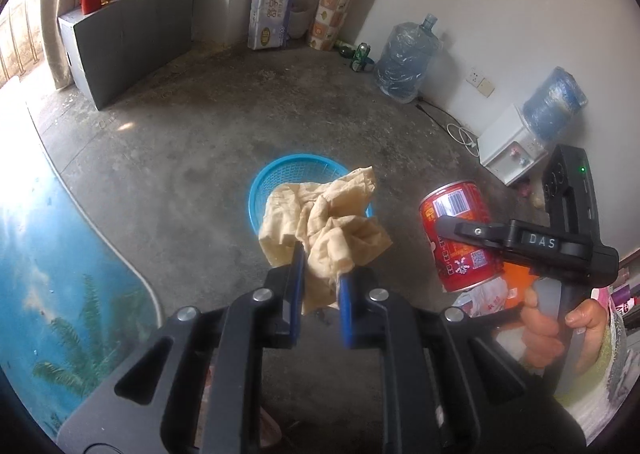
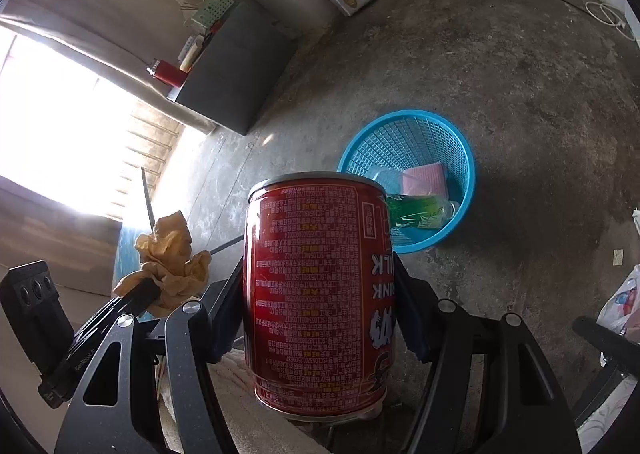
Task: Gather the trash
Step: 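Open both tools to drop the paper and can into the wastebasket, then push the tan paper down into the basket with the right tool while the left tool returns to the table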
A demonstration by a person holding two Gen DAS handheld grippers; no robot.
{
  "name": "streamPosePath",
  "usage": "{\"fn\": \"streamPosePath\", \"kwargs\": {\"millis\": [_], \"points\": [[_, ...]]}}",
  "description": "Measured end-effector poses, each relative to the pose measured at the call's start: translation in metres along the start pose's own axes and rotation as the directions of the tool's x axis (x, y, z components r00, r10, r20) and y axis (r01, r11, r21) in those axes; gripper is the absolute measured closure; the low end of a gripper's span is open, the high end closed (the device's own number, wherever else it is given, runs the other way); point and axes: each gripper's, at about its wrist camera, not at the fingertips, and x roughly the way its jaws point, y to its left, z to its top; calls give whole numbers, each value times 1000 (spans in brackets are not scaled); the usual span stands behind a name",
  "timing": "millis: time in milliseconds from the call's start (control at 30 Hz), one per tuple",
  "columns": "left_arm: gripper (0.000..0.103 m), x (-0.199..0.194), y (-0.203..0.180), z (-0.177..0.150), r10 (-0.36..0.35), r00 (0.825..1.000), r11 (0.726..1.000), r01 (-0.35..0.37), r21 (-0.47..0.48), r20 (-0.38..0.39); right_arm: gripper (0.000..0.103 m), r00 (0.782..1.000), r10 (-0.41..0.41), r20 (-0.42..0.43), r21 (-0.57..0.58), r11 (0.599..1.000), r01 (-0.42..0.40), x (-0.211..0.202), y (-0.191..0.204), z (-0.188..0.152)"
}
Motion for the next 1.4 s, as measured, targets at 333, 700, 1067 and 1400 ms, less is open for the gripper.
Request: {"fn": "streamPosePath", "kwargs": {"millis": [333,700,1067,1400], "points": [[88,123,-6,35,-30,990,999,26,-28,-138,39,993,-90,-82,66,993,96,83,-37,53],[47,147,11,59,-44,995,994,36,-99,-85,34,977,-203,-63,115,971,209,155,-76,101],[47,36,14,51,-130,986,985,140,-96,107,34,981,-194,12,24,981,193,108,-58,65],[47,-82,30,6,-113,960,985,142,-96,257,34,985,-154,73,-72,985,159,58,-22,35]]}}
